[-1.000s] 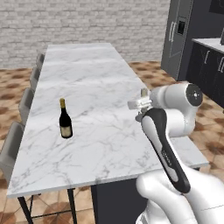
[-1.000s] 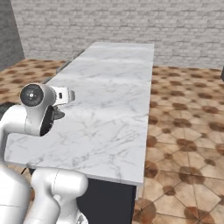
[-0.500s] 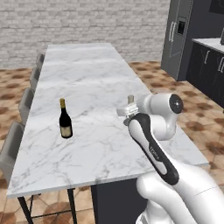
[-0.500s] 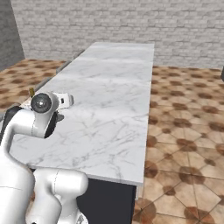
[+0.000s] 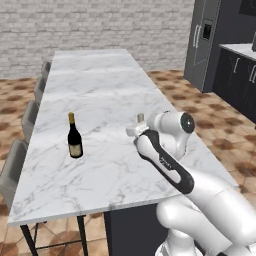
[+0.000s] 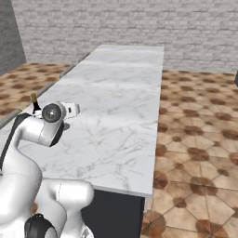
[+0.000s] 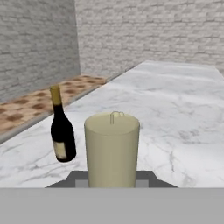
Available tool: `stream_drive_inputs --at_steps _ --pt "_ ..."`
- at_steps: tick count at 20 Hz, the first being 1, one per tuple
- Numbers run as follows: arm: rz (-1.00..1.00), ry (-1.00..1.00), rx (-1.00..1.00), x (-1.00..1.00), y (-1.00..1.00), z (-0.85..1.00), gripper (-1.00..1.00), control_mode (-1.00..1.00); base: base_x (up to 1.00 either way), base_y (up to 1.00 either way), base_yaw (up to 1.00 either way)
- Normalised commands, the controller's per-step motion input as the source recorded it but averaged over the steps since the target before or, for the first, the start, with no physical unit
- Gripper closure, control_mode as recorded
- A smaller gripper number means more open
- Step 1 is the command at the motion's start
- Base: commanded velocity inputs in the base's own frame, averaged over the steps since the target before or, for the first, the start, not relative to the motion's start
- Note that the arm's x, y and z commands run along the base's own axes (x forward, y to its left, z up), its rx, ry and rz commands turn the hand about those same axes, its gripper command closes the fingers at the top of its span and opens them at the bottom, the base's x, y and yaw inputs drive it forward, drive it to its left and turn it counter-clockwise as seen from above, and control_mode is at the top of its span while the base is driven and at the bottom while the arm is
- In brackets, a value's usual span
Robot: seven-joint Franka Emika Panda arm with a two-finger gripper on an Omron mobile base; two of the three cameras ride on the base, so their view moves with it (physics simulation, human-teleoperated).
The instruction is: Get the candle and the wine from the cabinet and move them to the dining counter.
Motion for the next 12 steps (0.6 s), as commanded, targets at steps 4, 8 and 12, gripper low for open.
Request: stream_drive_inputs --at_steps 4,8,12 --pt "0.03 0.0 0.0 0.26 0.01 -0.4 1.0 -1.0 0.0 0.0 0.0" --pt "0.04 0.0 0.0 0.16 0.0 -0.47 1.0 -1.0 0.0 0.0 0.0" --pt "0.01 0.0 0.0 0.13 0.0 -0.37 1.0 -1.0 0.0 0.0 0.0"
